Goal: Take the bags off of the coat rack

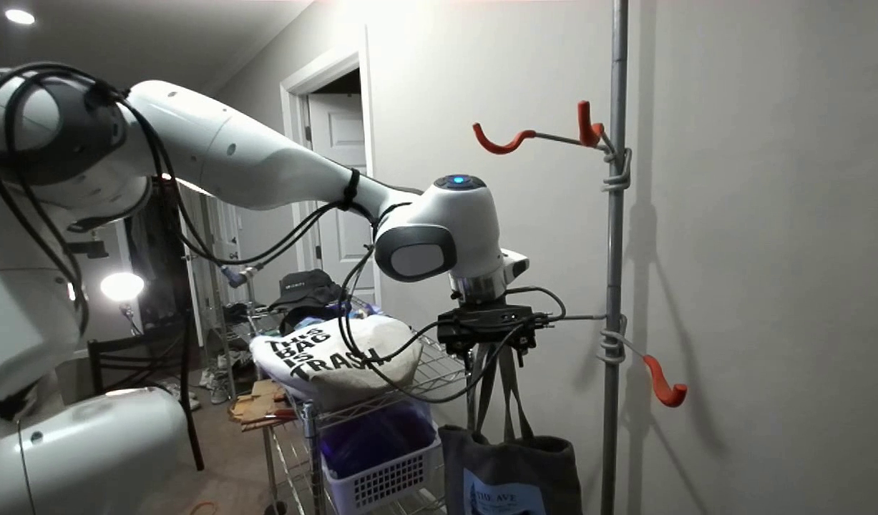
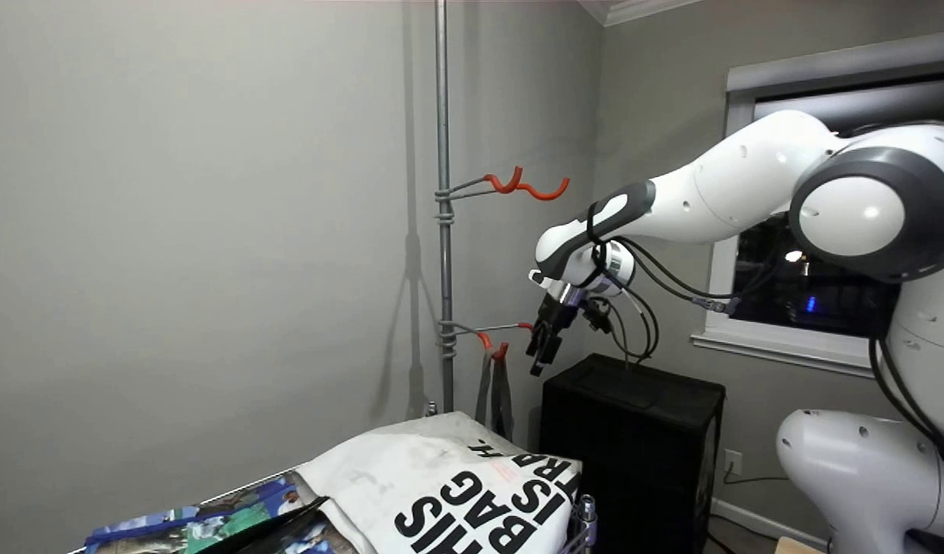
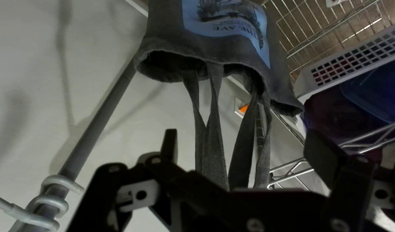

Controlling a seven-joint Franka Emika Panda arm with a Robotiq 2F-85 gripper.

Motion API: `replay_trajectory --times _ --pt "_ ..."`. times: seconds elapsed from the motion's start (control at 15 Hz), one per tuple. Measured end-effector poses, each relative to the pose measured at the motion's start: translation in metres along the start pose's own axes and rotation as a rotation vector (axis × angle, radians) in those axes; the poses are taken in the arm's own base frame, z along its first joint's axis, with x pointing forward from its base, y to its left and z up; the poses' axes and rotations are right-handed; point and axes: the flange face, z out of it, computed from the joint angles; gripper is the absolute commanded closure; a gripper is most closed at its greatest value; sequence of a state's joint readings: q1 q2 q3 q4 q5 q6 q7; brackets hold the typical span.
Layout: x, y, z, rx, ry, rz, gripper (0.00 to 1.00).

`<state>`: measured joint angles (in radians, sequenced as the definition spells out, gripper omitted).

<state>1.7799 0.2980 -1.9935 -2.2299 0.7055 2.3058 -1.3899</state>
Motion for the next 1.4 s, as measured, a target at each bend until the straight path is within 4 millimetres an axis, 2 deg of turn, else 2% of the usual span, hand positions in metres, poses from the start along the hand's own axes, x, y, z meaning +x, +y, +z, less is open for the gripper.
replay_trajectory --times 0.27,0.6,0.87,1.13,1.2,1.4 --pt "0.001 0.013 0.014 0.031 0.044 0.025 0.0" --pt "0.009 0.024 0.012 0.07 0.122 0.032 0.0" --pt "0.021 0.024 0.015 0.12 0.173 0.005 0.0" --pt "0.024 0.022 0.02 0.164 0.177 -0.05 0.0" --pt "0.025 0.022 0.019 0.169 0.174 -0.07 0.18" --pt "0.02 0.026 0.017 0.195 0.181 -0.079 0.4"
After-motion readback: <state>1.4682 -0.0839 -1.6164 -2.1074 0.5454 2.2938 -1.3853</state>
